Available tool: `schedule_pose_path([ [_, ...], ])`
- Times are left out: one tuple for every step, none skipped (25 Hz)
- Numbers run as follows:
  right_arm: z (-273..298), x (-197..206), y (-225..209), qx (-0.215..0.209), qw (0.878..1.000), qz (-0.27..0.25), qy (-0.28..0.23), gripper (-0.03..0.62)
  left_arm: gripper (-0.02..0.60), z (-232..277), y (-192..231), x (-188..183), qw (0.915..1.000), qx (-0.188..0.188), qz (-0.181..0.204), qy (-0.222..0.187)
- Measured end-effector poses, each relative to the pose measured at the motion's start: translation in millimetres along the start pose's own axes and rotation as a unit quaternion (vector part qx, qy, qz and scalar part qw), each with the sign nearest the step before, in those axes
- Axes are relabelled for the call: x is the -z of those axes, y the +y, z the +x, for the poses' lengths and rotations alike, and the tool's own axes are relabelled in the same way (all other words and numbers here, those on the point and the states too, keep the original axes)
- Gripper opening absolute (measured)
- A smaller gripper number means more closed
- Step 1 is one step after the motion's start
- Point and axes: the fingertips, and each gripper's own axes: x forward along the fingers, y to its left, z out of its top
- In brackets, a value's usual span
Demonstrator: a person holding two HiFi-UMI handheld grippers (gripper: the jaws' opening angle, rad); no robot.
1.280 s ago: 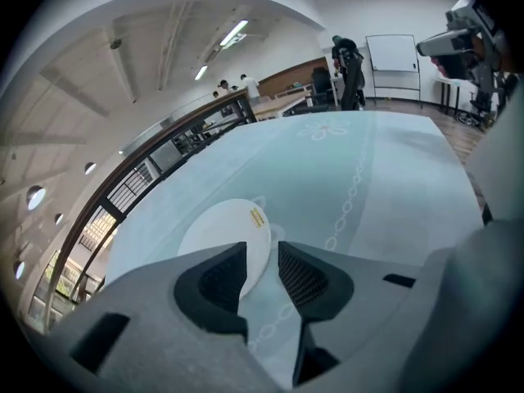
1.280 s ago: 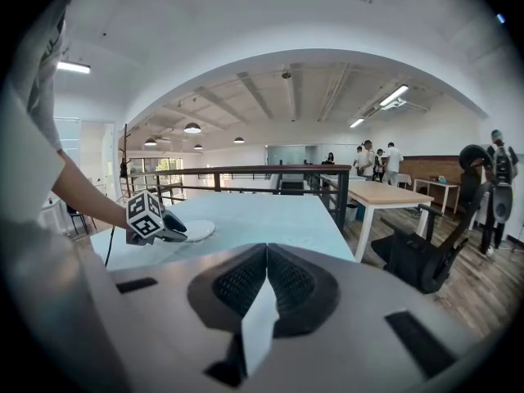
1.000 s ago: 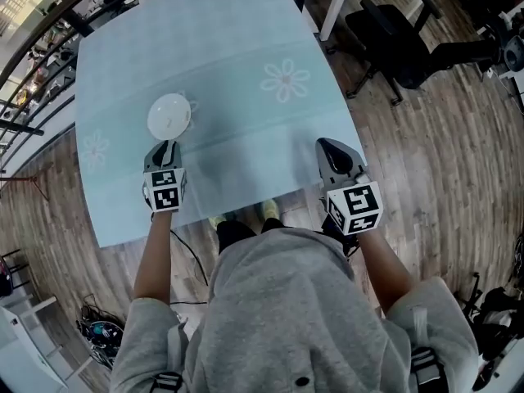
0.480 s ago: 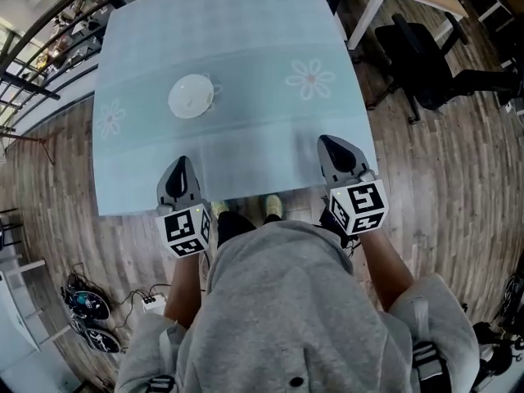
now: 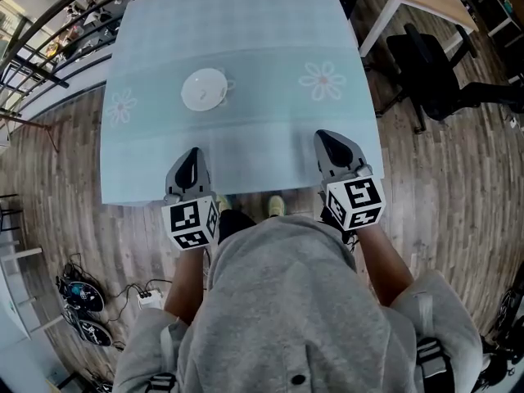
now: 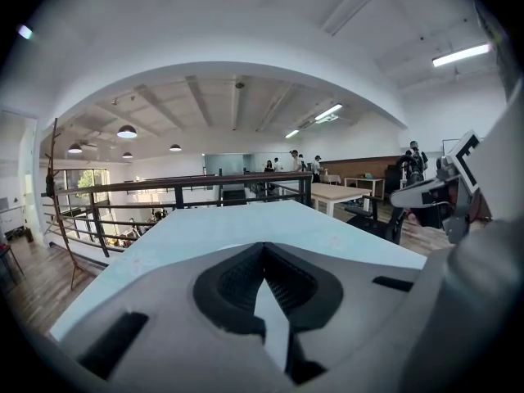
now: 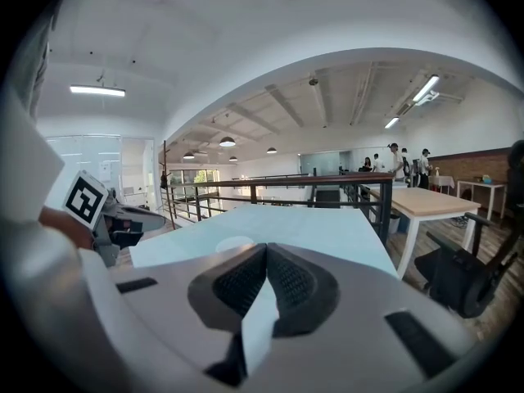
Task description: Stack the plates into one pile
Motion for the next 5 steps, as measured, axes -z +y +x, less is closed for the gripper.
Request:
schedule_pose_path([
  [0.6,0.1,1.2,0.0,1.0,-0.002,0.001,0.026,0.018,-1.5,1.3,0.1,1.0,0.0,-0.005,0.0],
  [0.9,0.3,2.3,0.0,1.0,-0.002,0.001,0.026,0.02,-3.0,2.3,0.3,1.0,-0.001,-0.009,0.0],
  [0.9,0.5,3.2,0.0,1.0,-0.003,0.002,0.026,0.019,-4.5,3.1,0.4,0.9999,-0.001,-0.013,0.0],
  [0.8,0.6,4.0,-0.001,1.0,-0.003,0.002,0.026,0.018,-5.9,3.7,0.4,0.9999,-0.002,-0.016,0.001],
  [0.7,0.7,4.6,-0.001,1.0,-0.003,0.002,0.026,0.018,-7.3,4.3,0.3,0.9998,-0.002,-0.02,0.001],
])
